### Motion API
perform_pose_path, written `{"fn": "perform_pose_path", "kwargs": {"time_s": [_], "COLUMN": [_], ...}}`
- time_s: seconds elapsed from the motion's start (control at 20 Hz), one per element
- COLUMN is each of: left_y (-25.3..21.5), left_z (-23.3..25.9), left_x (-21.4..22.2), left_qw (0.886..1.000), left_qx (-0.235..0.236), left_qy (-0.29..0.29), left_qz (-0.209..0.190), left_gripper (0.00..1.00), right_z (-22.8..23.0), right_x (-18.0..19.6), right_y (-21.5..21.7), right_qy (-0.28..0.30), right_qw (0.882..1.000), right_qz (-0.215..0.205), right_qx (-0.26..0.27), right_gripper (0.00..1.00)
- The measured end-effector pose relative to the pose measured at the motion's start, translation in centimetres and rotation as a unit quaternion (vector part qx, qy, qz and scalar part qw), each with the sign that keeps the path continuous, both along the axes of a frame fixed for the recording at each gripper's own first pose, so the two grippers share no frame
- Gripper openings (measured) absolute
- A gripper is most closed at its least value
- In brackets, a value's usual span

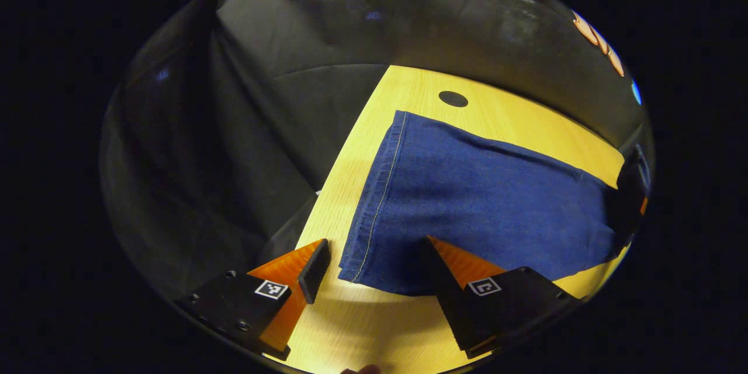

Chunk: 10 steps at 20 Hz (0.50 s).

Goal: Grasp the waist and the cuffs of the jeans and fold them to make the two legs overlap; first hold the waist and fold one-third of the jeans toward the cuffs, then hold the cuffs and fold the remaining one-third in the same direction to finish folding.

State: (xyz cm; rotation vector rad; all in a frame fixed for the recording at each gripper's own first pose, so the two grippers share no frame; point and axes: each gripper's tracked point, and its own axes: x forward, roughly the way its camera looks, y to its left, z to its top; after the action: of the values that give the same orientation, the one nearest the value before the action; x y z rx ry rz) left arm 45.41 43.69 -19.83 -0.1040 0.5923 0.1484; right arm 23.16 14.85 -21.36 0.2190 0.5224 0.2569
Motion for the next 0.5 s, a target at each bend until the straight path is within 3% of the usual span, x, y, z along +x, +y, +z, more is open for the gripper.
{"fn": "perform_pose_path", "kwargs": {"time_s": [0.3, 0.45, 0.5], "left_y": [0.0, -0.1, 0.0], "left_z": [-0.1, -0.2, -0.3], "left_x": [-0.2, -0.3, -0.4], "left_qw": [1.0, 1.0, 1.0], "left_qx": [0.005, 0.001, 0.002], "left_qy": [-0.003, -0.005, -0.007], "left_qz": [-0.008, -0.01, -0.009], "left_gripper": [0.96, 0.96, 0.96], "right_z": [-8.3, -8.3, -7.9], "right_x": [0.4, 0.1, 0.0], "right_y": [2.1, 3.0, 3.5], "right_qy": [0.066, 0.061, 0.071], "right_qw": [0.998, 0.998, 0.997], "right_qz": [0.012, 0.014, 0.022], "right_qx": [-0.021, -0.01, 0.014], "right_gripper": [0.03, 0.0, 0.1]}}
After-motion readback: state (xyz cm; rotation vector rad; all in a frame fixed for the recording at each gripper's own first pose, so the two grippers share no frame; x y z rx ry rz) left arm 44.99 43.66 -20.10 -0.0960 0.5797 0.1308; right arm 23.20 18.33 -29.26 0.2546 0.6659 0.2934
